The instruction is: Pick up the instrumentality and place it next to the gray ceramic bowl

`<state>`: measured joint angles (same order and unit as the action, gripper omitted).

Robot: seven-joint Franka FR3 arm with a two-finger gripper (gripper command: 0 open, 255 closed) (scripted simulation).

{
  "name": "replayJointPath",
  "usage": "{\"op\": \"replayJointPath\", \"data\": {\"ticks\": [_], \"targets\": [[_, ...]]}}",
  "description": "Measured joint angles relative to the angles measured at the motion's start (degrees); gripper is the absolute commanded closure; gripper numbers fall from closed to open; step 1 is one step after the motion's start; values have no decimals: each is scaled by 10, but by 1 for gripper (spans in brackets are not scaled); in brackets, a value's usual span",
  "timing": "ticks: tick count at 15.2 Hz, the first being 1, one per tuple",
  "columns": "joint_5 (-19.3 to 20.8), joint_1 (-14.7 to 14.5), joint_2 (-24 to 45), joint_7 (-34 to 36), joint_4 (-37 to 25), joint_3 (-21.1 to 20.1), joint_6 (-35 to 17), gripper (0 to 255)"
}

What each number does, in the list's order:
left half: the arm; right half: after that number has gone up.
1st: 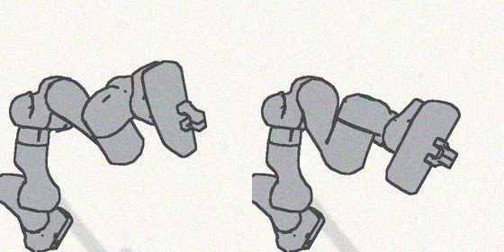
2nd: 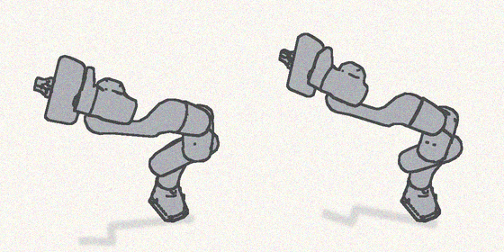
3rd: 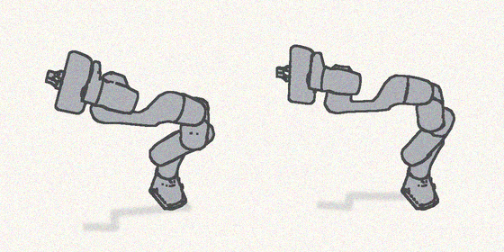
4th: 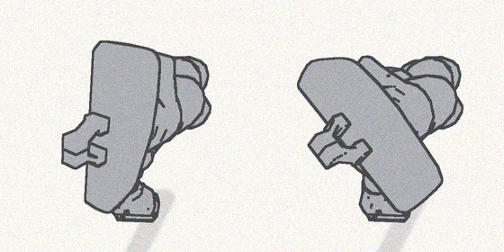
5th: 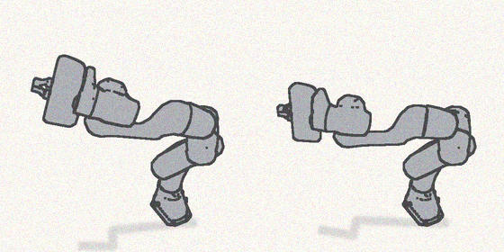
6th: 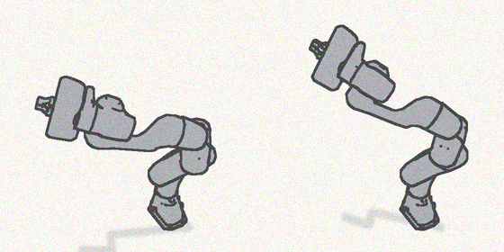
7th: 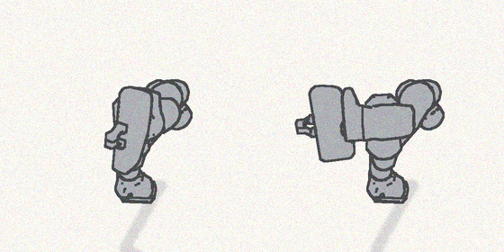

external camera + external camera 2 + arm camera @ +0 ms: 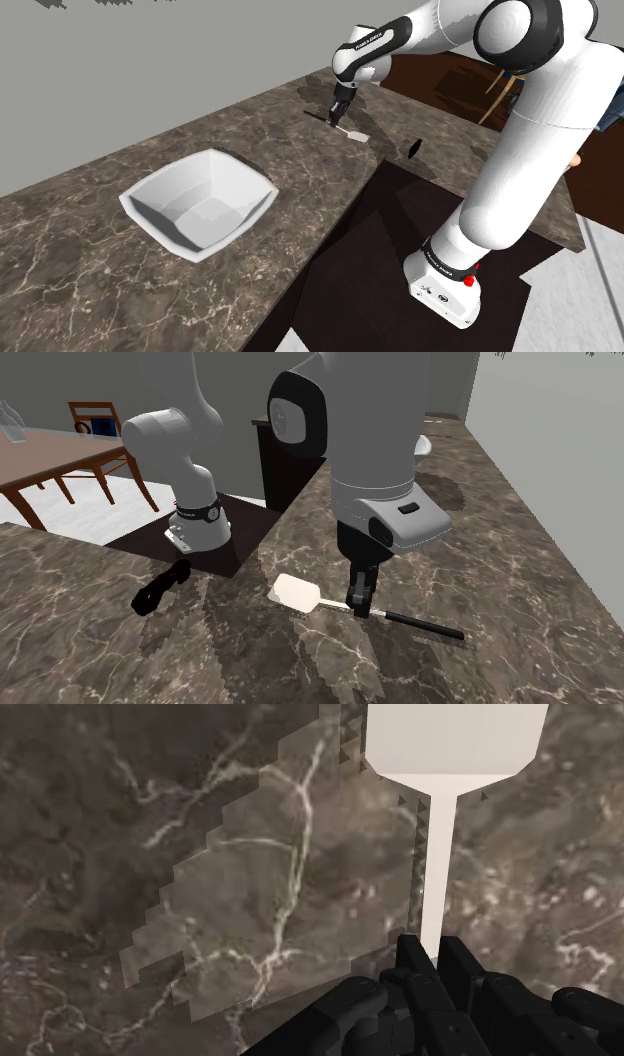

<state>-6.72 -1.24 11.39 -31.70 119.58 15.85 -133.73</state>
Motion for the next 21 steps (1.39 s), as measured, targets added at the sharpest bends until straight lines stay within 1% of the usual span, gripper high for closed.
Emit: {"op": "replayJointPath", "data": {"ticks": [6,21], "targets": [[3,-1,-6,2,-2,1,7,255],[28,-5,-59,22,-55,5,111,255]]}}
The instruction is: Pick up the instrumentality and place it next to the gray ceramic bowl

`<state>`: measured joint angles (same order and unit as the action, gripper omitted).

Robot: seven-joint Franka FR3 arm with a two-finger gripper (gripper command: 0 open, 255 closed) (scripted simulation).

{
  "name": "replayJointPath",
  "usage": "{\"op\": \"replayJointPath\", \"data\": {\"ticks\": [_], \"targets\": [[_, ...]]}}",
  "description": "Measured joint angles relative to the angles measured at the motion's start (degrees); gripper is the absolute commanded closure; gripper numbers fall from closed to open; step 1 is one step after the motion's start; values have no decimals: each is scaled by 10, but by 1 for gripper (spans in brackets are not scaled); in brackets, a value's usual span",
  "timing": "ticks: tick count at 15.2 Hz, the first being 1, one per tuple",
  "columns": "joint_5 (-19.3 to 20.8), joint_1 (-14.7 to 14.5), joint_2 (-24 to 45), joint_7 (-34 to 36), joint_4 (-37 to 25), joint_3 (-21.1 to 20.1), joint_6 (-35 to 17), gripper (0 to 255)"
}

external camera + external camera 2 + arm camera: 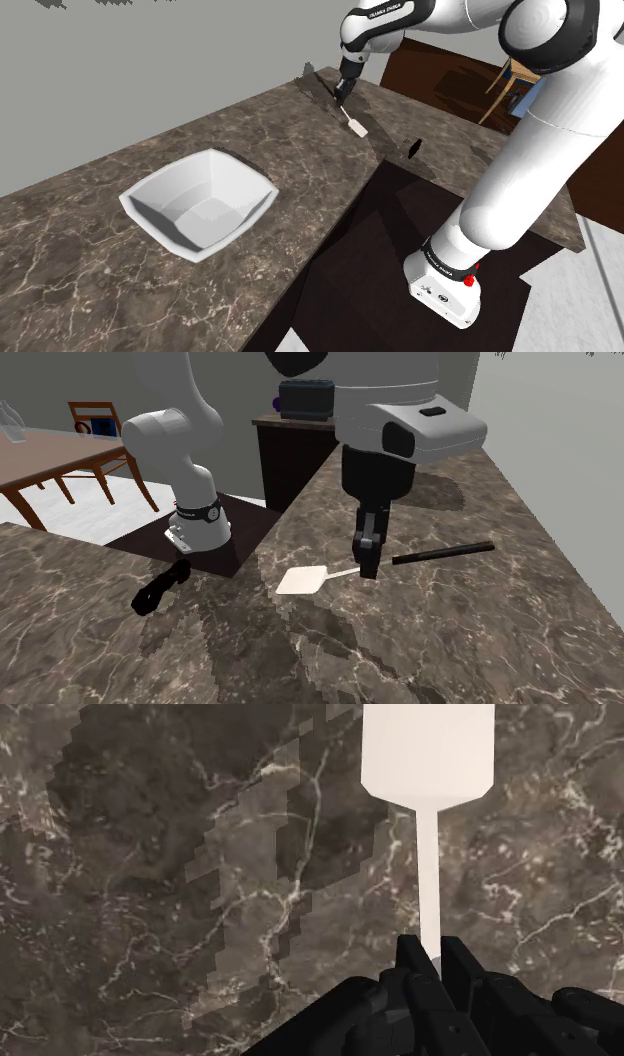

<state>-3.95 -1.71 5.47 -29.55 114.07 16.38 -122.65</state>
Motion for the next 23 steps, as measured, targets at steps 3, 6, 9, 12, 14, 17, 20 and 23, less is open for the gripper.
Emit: {"op": "replayJointPath", "data": {"ticks": [3,6,9,12,14,17,20,23], "targets": [[4,0,-8,3,-15,0,23,255],[7,-1,-15,5,-31,0,46,255],[9,-1,-20,7,-49,1,68,255],[12,-2,-27,11,-64,0,90,255],[12,-2,-28,11,-77,0,103,255],[15,-4,-34,18,-90,-2,122,255],[21,-22,-48,53,-72,-18,117,255],[26,-43,-56,96,-65,-39,117,255]]}}
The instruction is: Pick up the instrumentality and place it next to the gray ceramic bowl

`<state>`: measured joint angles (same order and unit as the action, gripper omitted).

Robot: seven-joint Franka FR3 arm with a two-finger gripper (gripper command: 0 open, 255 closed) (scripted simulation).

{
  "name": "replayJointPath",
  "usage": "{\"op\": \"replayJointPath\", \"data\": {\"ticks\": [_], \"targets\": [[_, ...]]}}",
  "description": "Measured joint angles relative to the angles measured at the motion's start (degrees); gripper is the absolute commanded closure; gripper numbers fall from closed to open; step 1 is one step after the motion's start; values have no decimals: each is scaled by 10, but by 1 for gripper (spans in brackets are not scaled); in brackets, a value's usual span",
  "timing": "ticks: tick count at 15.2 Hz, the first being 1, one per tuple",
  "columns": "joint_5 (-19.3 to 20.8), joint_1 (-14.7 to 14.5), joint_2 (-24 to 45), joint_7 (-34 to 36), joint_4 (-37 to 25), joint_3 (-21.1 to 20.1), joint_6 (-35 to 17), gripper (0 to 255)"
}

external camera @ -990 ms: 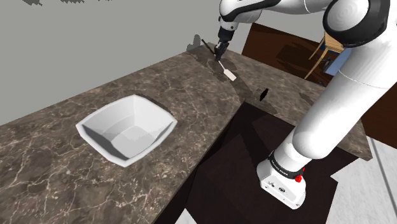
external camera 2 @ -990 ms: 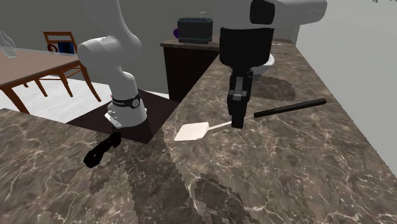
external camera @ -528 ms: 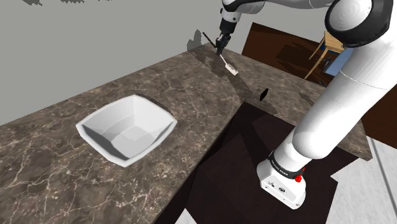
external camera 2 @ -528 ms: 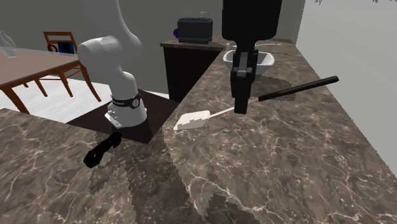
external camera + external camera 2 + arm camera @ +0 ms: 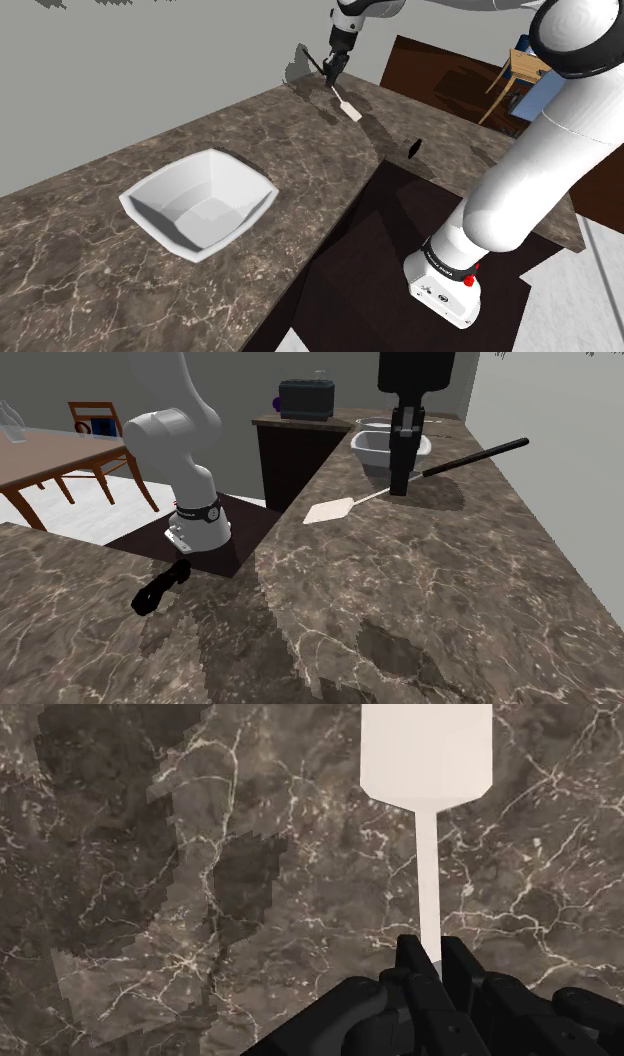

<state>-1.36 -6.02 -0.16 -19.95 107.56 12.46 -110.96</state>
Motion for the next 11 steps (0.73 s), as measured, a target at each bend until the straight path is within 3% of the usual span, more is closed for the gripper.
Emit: {"op": "replayJointPath", "data": {"ticks": [11], "targets": [[9,-73,12,150,-15,-74,1,255]]}}
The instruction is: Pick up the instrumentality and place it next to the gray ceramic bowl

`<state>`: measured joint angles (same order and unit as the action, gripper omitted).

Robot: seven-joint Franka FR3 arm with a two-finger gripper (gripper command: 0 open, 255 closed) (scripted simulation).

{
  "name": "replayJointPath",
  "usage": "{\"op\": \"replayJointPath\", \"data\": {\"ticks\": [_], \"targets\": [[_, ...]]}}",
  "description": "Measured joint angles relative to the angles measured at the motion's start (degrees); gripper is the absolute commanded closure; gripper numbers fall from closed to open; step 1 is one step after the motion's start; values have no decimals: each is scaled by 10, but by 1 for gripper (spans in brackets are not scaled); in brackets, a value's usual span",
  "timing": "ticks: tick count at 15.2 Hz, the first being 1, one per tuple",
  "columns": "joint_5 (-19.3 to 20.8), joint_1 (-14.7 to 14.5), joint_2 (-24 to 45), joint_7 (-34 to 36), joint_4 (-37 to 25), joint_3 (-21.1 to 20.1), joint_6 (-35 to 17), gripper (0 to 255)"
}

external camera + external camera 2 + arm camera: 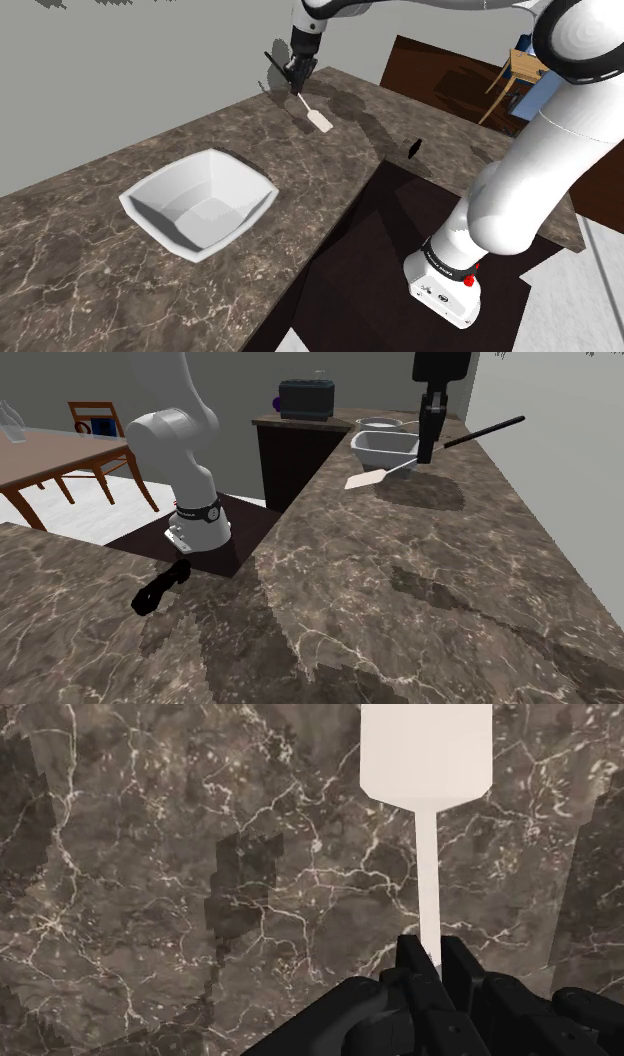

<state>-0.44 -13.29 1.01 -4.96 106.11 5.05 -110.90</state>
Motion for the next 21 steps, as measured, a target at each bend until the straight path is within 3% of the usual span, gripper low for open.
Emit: {"op": "replayJointPath", "data": {"ticks": [7,21], "targets": [[5,-40,28,79,-32,-37,4,255],[5,-42,50,84,46,-39,-96,255]]}}
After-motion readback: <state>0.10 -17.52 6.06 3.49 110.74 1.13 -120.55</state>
